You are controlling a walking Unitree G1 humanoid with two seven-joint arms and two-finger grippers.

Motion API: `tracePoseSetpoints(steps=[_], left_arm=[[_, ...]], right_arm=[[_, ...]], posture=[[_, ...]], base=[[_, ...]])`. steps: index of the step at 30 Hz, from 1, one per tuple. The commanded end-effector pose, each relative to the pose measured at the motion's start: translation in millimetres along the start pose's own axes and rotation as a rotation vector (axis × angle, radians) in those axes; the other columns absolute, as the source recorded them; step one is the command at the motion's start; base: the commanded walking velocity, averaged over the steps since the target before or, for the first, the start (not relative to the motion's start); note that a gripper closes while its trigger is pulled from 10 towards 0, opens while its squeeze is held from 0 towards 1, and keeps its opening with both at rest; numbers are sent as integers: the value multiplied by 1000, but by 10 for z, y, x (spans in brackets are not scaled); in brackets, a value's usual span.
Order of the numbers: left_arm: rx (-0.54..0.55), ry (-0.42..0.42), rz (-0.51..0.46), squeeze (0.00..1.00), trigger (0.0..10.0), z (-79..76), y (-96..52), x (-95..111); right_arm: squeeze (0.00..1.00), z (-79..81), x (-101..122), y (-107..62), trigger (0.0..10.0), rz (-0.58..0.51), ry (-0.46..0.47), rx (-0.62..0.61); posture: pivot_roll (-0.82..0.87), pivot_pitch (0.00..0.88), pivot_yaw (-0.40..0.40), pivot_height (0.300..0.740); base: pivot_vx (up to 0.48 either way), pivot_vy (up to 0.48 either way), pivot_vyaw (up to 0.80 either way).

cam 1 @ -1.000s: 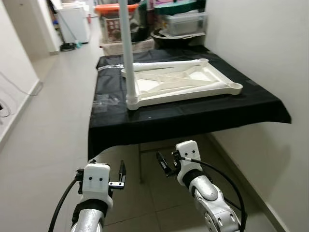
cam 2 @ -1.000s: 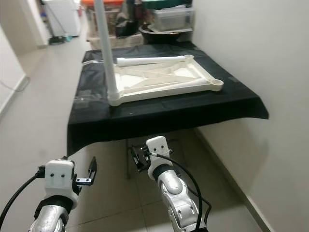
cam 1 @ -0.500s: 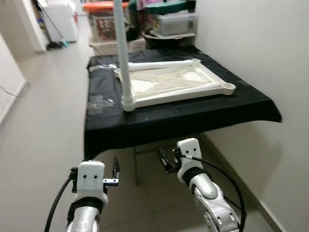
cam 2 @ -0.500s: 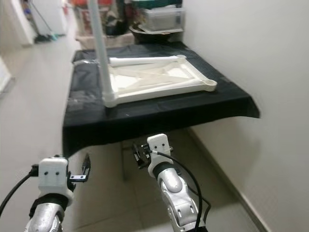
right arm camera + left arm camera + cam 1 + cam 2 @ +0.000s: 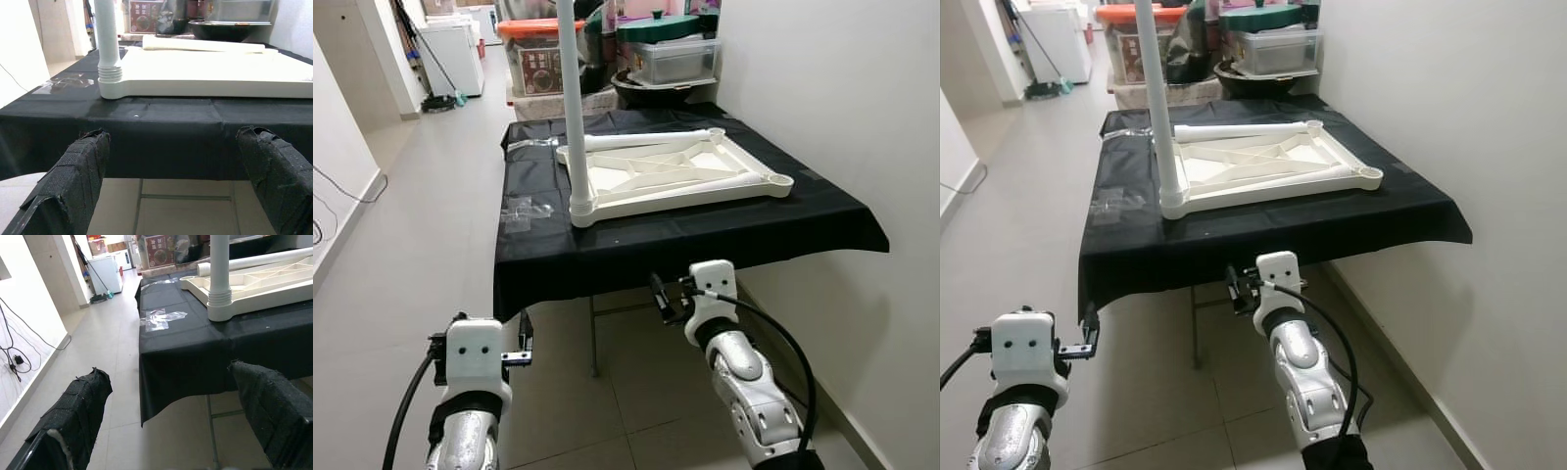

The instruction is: Building children table

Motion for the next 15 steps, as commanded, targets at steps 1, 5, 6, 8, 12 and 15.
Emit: tracePoseSetpoints(steps=[1,5,6,8,12,15], left_arm=[[3,14,6,0,10000,5,2,3],[-1,14,8,0,10000,-3,1,3],[-4,16,12,0,10000,-8,-1,-6],[-8,17,19,0,10000,-13,-1,-17],[-5,22,19,0,10000,-9,1,-17],[-2,23,20,0,10000,-6,1,-17]], right_arm=[[0,36,-2,7,10000,-3,8,8],[0,53,-9,2,10000,-3,11,12],[0,78,-25,-5,10000,1,14,21],[0,102,-47,-11,10000,6,17,29],[0,123,-66,-15,10000,11,18,34],[0,129,-70,-17,10000,12,19,36]], posture=[[-49,0,29,740],[-49,0,29,740],[-49,0,29,740],[-49,0,29,740],[-49,0,29,740],[-49,0,29,740]], base=[[0,0,0],[0,0,0],[0,0,0],[0,0,0],[127,0,0],[251,0,0]])
Point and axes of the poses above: a point about 5 cm out from each wrist's last joint towards the gripper, its own y axis pointing out of the wrist towards the gripper, its own x axis along the axis of the wrist's last joint, z = x × y, the point moved 2 cm from there along y, pointing out of the wrist towards the gripper, and after that the axes turned 2 degrees about y, right-handed, at the moved point
